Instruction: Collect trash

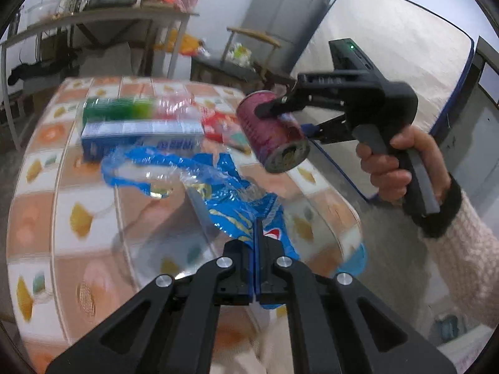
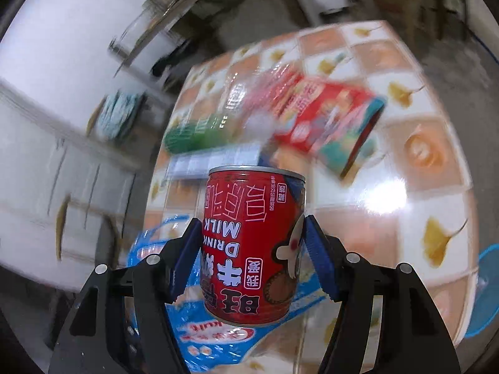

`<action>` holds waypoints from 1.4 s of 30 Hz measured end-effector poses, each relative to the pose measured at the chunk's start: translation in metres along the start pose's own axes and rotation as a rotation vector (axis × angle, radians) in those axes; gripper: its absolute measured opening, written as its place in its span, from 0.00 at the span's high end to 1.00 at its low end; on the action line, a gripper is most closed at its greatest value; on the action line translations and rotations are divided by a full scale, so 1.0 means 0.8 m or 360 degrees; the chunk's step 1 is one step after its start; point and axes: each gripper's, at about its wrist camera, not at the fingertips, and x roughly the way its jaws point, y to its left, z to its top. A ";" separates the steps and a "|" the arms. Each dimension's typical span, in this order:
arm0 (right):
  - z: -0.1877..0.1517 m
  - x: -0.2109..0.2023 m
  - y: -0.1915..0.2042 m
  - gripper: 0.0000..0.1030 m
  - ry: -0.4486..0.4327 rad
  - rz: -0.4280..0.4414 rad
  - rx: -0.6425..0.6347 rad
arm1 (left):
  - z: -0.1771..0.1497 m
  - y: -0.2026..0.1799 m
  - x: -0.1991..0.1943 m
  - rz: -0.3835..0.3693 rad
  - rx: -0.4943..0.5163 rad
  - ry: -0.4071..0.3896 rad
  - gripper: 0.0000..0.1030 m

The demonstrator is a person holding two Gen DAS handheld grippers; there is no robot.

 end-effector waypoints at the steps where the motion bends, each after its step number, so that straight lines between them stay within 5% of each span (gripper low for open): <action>1: -0.017 0.009 0.007 0.39 0.0044 0.0000 -0.0045 | -0.005 0.000 -0.007 -0.0007 -0.0003 0.0011 1.00; 8: -0.090 0.050 0.032 0.40 0.0227 -0.0068 -0.0279 | -0.013 0.004 -0.045 -0.0029 -0.0051 -0.0080 1.00; 16: -0.103 0.064 0.039 0.40 0.0283 -0.0093 -0.0353 | 0.011 0.033 -0.007 0.0064 -0.0120 -0.0141 1.00; 26: -0.097 0.071 0.021 0.40 0.0283 -0.0007 -0.0257 | -0.004 0.064 0.080 0.0294 0.0031 0.0074 0.99; 30: -0.095 0.070 0.016 0.40 0.0280 0.0020 -0.0221 | -0.020 0.061 0.085 0.0238 0.0073 0.0129 0.92; 33: -0.095 0.069 0.014 0.40 0.0273 0.0032 -0.0204 | -0.031 0.063 0.081 0.0115 0.0058 0.0152 0.70; 42: -0.096 0.064 0.002 0.40 0.0247 0.0056 -0.0152 | -0.041 0.062 0.087 -0.0093 0.0046 0.0266 0.66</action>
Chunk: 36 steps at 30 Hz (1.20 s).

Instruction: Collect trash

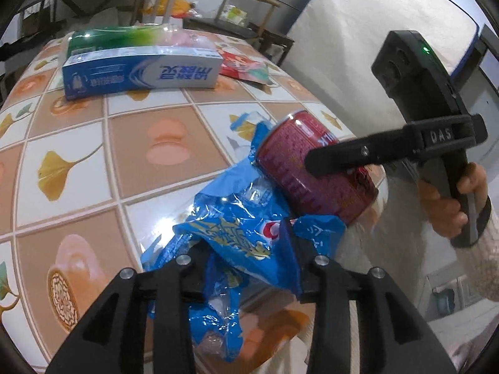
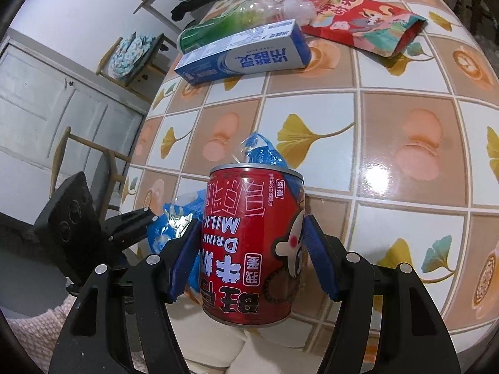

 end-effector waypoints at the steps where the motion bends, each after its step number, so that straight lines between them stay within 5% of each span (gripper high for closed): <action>1: 0.000 -0.002 -0.003 0.40 -0.0005 0.0002 0.0010 | 0.000 -0.002 0.001 -0.0019 0.0017 0.0015 0.65; 10: -0.005 -0.019 -0.026 0.40 -0.0066 -0.0002 0.0079 | -0.002 -0.038 0.009 0.0023 0.0260 0.0116 0.57; 18: -0.013 -0.033 -0.043 0.40 -0.0126 0.0014 0.0119 | -0.023 -0.089 0.024 0.0314 0.0639 0.0167 0.45; 24: -0.023 -0.042 -0.055 0.40 -0.0168 0.0028 0.0153 | -0.021 -0.090 0.026 0.0355 0.0597 0.0181 0.46; 36: -0.049 -0.085 -0.083 0.40 -0.0317 0.0062 0.0238 | -0.014 -0.101 0.027 0.0363 0.0532 0.0211 0.89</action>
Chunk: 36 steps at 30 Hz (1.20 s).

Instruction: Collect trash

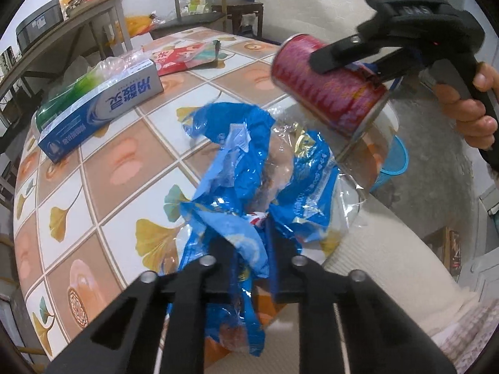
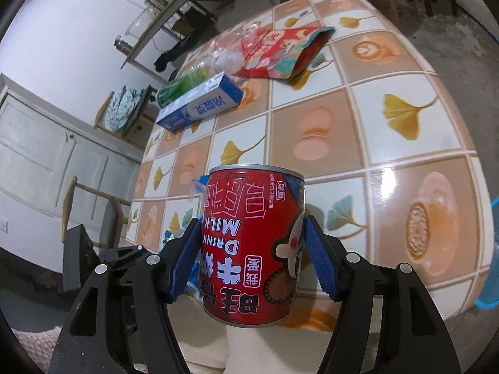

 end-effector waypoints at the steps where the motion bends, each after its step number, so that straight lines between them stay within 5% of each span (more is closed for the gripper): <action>1: -0.002 -0.007 -0.003 0.40 -0.0019 0.0004 0.0011 | 0.001 -0.002 -0.001 0.0005 0.0001 -0.0001 0.90; 13: -0.029 -0.098 -0.052 0.40 -0.0269 0.0012 0.0155 | 0.040 -0.039 -0.031 -0.0040 0.0036 -0.0140 0.92; 25: -0.098 -0.242 -0.165 0.40 -0.0652 -0.0220 0.0486 | 0.154 -0.138 -0.016 -0.0329 0.0191 -0.0257 0.92; 31: -0.146 -0.271 -0.230 0.40 -0.0743 -0.0354 0.0700 | 0.215 -0.223 0.025 -0.0552 0.0249 -0.0147 0.92; 36: -0.182 -0.277 -0.287 0.40 -0.0784 -0.0456 0.0901 | 0.261 -0.310 0.095 -0.0716 0.0236 0.0080 0.92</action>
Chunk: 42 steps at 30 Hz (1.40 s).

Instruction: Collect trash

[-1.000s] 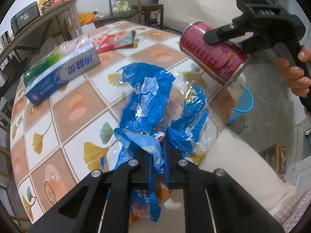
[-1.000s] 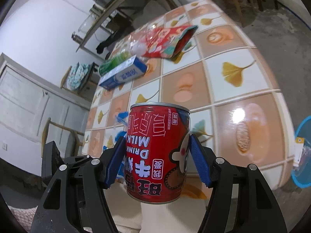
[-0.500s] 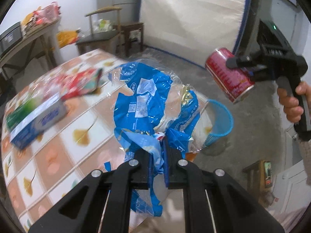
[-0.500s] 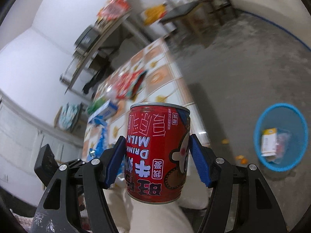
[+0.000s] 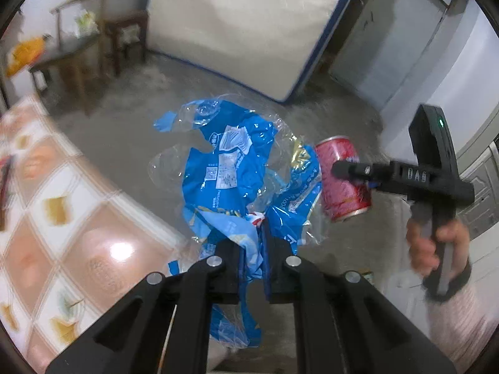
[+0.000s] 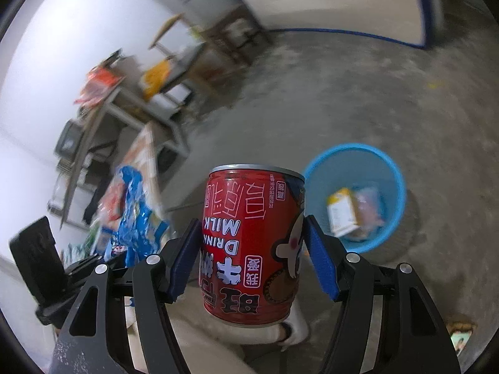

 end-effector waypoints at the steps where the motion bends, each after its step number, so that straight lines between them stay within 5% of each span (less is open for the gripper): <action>1: 0.001 0.004 -0.017 0.40 -0.0005 -0.0031 0.0045 | 0.009 -0.006 0.024 -0.0026 -0.0015 0.0054 0.92; 7: 0.005 0.040 -0.086 0.40 0.0028 -0.0174 0.0197 | 0.035 -0.013 0.184 -0.0078 -0.0267 0.0389 0.92; 14: 0.018 0.104 -0.161 0.39 0.0177 -0.0283 0.0318 | 0.030 0.025 0.333 -0.0056 -0.0591 0.0616 0.91; 21: 0.039 0.184 -0.185 0.39 0.0334 -0.0389 0.0252 | 0.021 0.047 0.426 0.0004 -0.0748 0.0656 0.91; 24: 0.042 0.210 -0.190 0.38 0.0373 -0.0452 0.0191 | 0.015 0.050 0.441 -0.0018 -0.0796 0.0656 0.82; 26: 0.043 0.226 -0.195 0.38 0.0408 -0.0508 0.0172 | 0.016 0.059 0.445 0.0013 -0.0826 0.0624 0.61; 29: 0.046 0.237 -0.204 0.30 0.0413 -0.0517 0.0193 | 0.016 0.065 0.445 0.0076 -0.0842 0.0584 0.43; 35: 0.052 0.224 -0.204 0.26 0.0354 -0.0587 0.0167 | 0.011 0.084 0.430 0.0036 -0.0977 0.0516 0.29; 42: 0.050 0.180 -0.202 0.26 0.0244 -0.0541 0.0224 | 0.023 0.069 0.396 -0.0014 -0.0940 0.0446 0.22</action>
